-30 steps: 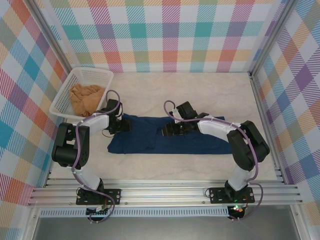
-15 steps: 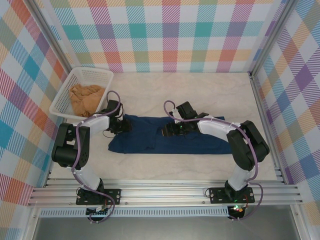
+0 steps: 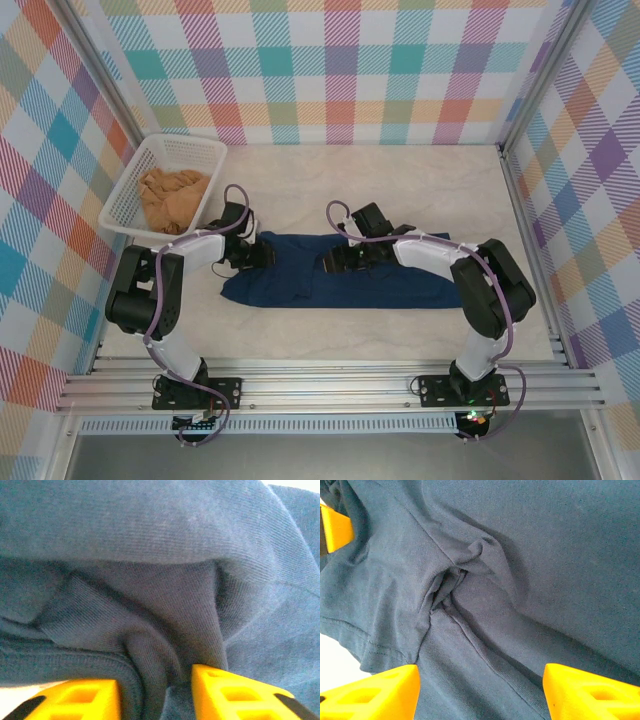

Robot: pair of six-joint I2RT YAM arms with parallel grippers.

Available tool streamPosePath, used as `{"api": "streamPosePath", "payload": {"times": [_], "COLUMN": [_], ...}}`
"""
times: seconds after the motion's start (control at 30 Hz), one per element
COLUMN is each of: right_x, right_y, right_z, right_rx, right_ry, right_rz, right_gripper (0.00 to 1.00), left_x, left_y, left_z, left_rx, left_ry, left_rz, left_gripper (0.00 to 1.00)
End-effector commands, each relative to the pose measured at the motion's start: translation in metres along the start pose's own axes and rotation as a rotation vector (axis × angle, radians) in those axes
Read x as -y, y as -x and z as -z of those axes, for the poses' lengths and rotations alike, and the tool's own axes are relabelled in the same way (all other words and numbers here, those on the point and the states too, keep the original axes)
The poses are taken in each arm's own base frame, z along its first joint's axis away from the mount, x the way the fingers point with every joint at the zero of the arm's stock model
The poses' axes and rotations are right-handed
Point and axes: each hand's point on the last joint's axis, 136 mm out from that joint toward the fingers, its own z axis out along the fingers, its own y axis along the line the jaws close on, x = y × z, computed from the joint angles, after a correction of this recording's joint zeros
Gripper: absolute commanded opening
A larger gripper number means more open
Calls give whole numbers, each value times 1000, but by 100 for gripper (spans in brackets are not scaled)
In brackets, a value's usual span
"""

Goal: Fold the inside-out t-shirt

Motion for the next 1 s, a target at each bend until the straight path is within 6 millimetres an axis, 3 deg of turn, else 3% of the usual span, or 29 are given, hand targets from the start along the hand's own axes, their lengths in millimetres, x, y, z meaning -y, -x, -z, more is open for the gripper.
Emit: {"api": "streamPosePath", "payload": {"times": [0.0, 0.2, 0.53, 0.73, 0.97], "right_x": [-5, -3, 3, 14, 28], "right_y": [6, 5, 14, 19, 13], "right_z": [-3, -3, 18, 35, 47], "right_rx": [-6, -11, 24, 58, 75], "right_ry": [17, 5, -58, -86, -102], "right_rz": [-7, -11, 19, 15, -6], "right_gripper": [66, 65, 65, 66, 66], "left_x": [2, -9, -44, -79, -100], "left_y": [-29, -21, 4, 16, 35], "left_z": [-13, -9, 44, 97, 154], "left_rx": [-96, -56, 130, 195, 242], "left_ry": [8, 83, 310, 592, 791], "left_rz": [2, 19, 97, 100, 94], "left_gripper": [30, 0, 0, 0, 0]}}
